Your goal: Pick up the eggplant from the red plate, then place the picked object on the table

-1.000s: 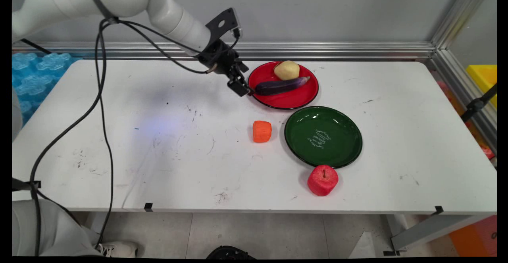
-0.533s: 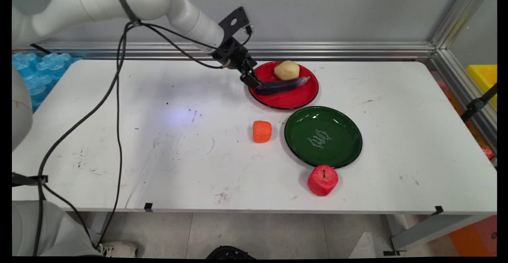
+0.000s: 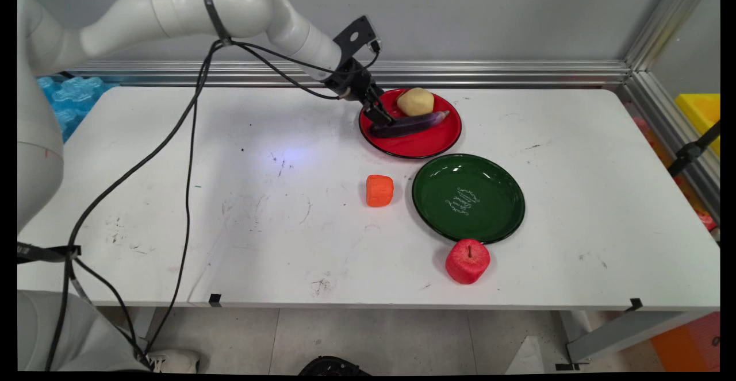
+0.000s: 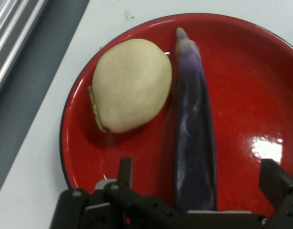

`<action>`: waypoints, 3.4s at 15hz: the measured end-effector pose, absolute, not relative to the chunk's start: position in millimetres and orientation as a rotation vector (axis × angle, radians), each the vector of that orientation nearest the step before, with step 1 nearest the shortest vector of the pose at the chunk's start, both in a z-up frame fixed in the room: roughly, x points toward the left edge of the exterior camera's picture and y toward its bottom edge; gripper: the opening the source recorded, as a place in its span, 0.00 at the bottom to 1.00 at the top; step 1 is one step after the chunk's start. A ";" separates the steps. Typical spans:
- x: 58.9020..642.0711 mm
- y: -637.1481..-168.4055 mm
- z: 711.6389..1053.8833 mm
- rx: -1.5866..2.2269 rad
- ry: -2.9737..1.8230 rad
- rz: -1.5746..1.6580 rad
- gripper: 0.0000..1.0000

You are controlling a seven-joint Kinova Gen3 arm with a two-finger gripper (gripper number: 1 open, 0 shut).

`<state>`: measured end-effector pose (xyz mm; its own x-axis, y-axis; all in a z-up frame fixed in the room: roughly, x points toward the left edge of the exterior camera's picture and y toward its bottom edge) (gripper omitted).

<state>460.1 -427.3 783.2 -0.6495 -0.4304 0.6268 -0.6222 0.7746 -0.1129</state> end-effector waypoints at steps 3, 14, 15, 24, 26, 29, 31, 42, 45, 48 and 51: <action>456.5 -437.4 771.5 0.778 -2.375 0.416 1.00; 445.2 -453.8 745.1 0.741 -2.379 0.392 0.00; 444.7 -454.4 743.4 0.739 -2.380 0.387 0.00; 440.7 -453.3 737.0 0.720 -2.389 0.348 0.00; 436.6 -452.2 742.8 0.711 -2.382 0.346 0.00; 429.1 -446.5 759.9 0.699 -2.363 0.349 0.00; 425.8 -440.4 770.5 0.699 -2.354 0.351 0.00; 450.0 -353.8 827.6 0.695 -2.384 0.362 0.00; 465.6 -332.8 827.7 0.703 -2.411 0.352 0.00; 482.7 -311.4 824.1 0.707 -2.444 0.340 0.00; 495.8 -293.9 817.5 0.707 -2.471 0.326 0.00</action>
<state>495.8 -293.9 817.5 -0.7140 -0.4164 0.5629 -0.5482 0.8325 -0.0795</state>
